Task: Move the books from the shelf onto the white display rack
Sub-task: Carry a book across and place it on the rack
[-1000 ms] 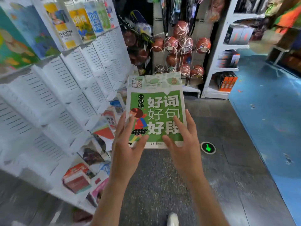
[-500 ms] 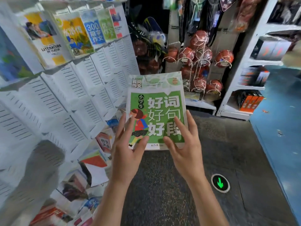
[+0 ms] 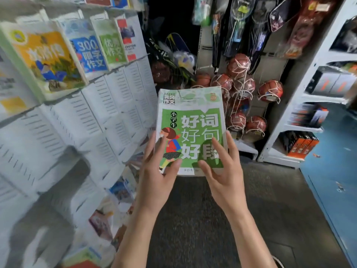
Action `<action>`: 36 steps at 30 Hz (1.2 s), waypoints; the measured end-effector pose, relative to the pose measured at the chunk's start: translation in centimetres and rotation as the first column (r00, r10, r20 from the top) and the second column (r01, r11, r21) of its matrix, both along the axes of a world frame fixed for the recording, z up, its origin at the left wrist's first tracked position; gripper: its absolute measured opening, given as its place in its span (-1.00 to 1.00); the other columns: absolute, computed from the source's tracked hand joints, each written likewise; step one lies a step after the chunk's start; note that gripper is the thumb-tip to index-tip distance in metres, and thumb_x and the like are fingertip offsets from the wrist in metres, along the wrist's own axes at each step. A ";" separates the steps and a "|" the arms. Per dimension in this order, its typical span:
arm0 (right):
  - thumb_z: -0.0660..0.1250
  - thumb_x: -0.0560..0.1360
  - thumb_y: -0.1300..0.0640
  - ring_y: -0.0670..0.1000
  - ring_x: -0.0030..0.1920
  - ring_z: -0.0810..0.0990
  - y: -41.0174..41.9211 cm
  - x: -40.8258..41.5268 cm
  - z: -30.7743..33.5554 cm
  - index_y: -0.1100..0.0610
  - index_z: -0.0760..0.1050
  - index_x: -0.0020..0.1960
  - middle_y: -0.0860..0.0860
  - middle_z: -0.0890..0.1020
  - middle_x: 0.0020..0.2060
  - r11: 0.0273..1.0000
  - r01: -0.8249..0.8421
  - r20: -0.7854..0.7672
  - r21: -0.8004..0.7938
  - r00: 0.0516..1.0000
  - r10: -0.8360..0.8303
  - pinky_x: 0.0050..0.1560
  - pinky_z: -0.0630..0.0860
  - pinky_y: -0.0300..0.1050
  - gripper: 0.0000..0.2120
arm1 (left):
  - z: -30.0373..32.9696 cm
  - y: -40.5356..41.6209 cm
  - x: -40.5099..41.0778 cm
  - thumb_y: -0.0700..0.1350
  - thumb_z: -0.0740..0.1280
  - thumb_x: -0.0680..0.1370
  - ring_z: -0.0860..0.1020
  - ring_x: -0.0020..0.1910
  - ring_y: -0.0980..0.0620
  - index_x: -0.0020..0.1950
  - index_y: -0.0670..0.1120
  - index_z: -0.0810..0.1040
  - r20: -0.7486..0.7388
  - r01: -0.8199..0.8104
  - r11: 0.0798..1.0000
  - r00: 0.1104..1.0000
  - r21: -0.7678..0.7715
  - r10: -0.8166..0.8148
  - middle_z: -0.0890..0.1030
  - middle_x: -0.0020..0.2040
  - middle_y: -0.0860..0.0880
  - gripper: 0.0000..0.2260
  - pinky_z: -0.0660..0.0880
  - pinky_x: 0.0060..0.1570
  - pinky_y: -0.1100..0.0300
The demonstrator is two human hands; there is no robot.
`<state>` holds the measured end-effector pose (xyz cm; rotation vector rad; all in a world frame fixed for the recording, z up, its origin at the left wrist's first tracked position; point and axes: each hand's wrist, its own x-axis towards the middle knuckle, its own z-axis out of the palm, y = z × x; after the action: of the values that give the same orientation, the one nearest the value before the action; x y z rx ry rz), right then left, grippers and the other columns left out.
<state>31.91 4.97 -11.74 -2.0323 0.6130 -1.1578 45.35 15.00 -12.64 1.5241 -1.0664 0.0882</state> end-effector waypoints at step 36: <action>0.41 0.53 0.19 -0.51 0.29 0.30 -53.1 35.6 -0.9 0.07 0.31 0.51 -0.13 0.06 0.56 0.939 -0.320 0.002 0.129 0.947 0.322 -0.10 0.52 -0.48 -0.42 | -0.9 -49.4 32.0 -0.04 0.37 0.50 0.24 0.44 0.42 0.50 0.01 0.29 -0.039 -0.329 0.944 0.943 0.015 0.330 0.21 0.53 0.17 -0.42 0.26 0.31 0.52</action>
<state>67.51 -48.09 -12.62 -1.9462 0.3368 -0.8839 77.34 -34.40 -13.50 1.6939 -0.7713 0.2839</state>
